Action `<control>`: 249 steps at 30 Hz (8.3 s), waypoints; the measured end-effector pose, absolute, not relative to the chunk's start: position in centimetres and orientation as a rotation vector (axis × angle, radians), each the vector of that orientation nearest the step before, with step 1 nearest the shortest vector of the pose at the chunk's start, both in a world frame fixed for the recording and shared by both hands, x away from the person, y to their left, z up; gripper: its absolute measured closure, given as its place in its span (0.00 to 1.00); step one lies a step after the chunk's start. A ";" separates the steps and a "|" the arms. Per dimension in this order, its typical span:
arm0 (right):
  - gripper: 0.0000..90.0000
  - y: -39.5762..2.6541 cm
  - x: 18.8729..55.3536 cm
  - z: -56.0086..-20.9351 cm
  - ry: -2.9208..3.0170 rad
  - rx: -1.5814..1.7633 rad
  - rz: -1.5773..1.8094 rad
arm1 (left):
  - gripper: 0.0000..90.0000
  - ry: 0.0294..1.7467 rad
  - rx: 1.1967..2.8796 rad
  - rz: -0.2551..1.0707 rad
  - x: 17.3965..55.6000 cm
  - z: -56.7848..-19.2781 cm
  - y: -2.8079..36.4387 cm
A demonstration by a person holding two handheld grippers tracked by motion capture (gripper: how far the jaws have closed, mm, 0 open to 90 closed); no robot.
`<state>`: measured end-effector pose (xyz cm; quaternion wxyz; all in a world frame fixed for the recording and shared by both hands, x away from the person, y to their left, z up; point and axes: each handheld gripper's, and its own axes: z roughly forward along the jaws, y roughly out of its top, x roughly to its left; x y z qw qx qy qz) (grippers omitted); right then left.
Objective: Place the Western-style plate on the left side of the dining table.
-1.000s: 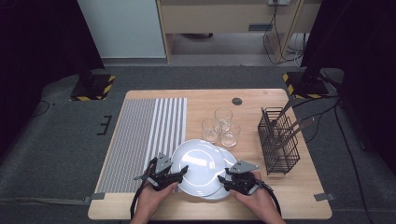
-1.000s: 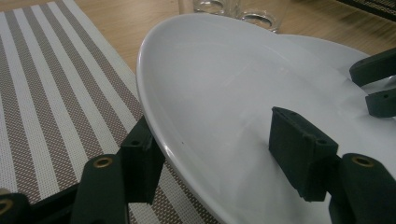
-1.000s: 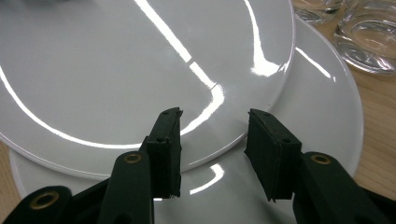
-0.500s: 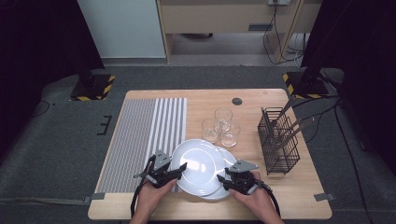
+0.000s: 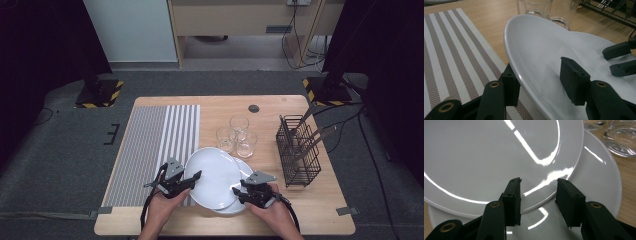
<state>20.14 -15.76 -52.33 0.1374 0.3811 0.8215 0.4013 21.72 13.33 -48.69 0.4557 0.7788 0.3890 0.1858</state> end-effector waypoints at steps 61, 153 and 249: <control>0.55 -14.6 21.8 -51.5 2.402 1.118 1.109 | 0.71 0.906 1.874 0.392 23.6 -45.0 12.2; 0.60 -14.7 21.7 -49.5 2.335 1.026 1.212 | 0.94 0.886 1.836 0.365 25.4 -41.3 11.0; 0.26 -16.5 22.3 -50.2 2.183 1.104 1.226 | 0.95 1.104 1.653 0.494 28.4 -37.6 21.1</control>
